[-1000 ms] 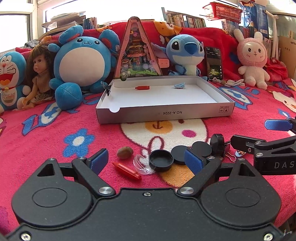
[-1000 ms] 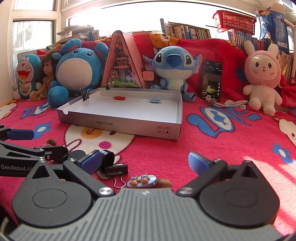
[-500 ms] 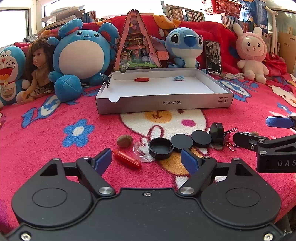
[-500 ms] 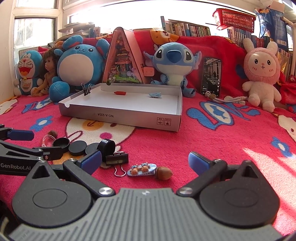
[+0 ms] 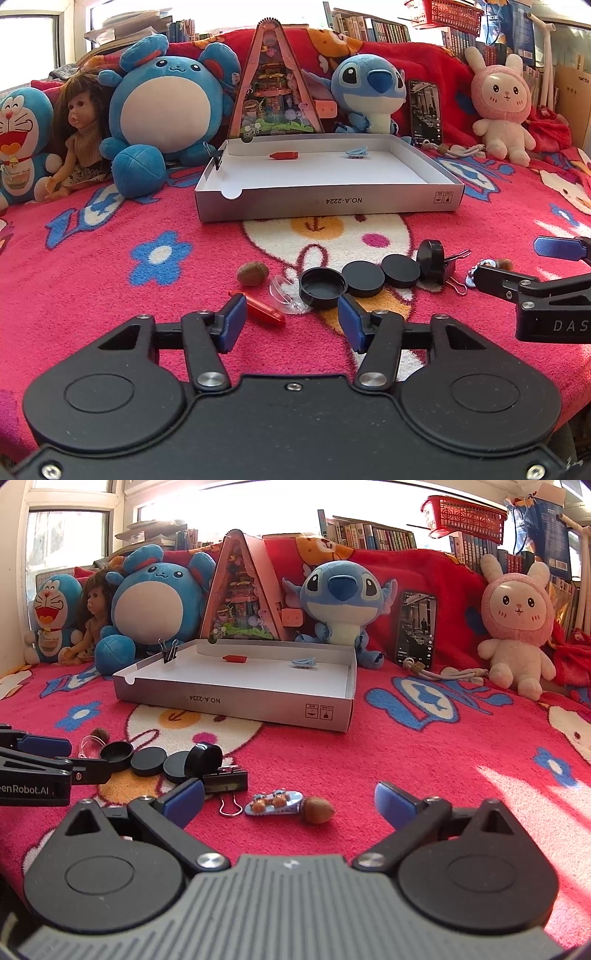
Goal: Organize rigid objects
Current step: 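Grasp the second red crayon with the left tool while the right tool grasps the brown nut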
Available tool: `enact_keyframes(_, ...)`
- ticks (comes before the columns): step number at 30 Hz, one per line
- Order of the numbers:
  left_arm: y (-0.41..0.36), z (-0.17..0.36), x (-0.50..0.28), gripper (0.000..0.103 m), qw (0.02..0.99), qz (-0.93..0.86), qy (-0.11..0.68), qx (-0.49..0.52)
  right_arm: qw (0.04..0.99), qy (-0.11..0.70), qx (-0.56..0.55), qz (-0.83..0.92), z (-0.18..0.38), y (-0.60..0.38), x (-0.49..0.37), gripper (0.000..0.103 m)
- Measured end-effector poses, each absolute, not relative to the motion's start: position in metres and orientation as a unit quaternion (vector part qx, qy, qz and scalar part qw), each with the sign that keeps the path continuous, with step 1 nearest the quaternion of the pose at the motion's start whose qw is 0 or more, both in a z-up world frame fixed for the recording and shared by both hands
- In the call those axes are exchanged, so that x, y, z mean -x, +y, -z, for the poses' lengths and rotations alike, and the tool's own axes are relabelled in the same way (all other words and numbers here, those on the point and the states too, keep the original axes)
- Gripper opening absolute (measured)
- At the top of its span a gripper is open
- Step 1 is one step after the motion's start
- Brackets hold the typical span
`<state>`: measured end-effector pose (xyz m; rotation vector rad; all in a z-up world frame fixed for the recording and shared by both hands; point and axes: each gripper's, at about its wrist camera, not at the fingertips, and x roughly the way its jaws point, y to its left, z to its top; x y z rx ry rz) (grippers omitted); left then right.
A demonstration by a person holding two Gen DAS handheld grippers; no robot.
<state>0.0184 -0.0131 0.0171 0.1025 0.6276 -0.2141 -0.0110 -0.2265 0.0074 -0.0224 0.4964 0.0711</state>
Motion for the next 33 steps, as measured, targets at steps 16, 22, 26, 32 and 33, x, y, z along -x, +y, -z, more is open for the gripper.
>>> enact_keyframes(16,-0.006,-0.013,-0.016,0.035,0.945,0.084,0.303,-0.085,0.966,0.251,0.046,-0.029,-0.004,-0.226,0.017,0.076)
enact_keyframes(22,0.007,-0.01,-0.022,0.036,0.946,0.058,0.308,-0.082,0.964,0.26,0.052,-0.022,-0.001,-0.231,0.016,0.068)
enact_keyframes(26,0.018,-0.007,-0.028,0.036,0.944,0.036,0.324,-0.058,0.964,0.262,0.051,-0.01,0.0,-0.236,0.015,0.066)
enact_keyframes(32,0.025,-0.008,-0.034,0.039,0.945,-0.01,0.322,-0.045,0.962,0.269,0.048,0.02,0.002,-0.241,0.011,0.064)
enact_keyframes(33,0.026,-0.008,-0.035,0.039,0.946,-0.017,0.322,-0.043,0.962,0.269,0.045,0.022,0.002,-0.242,0.01,0.064)
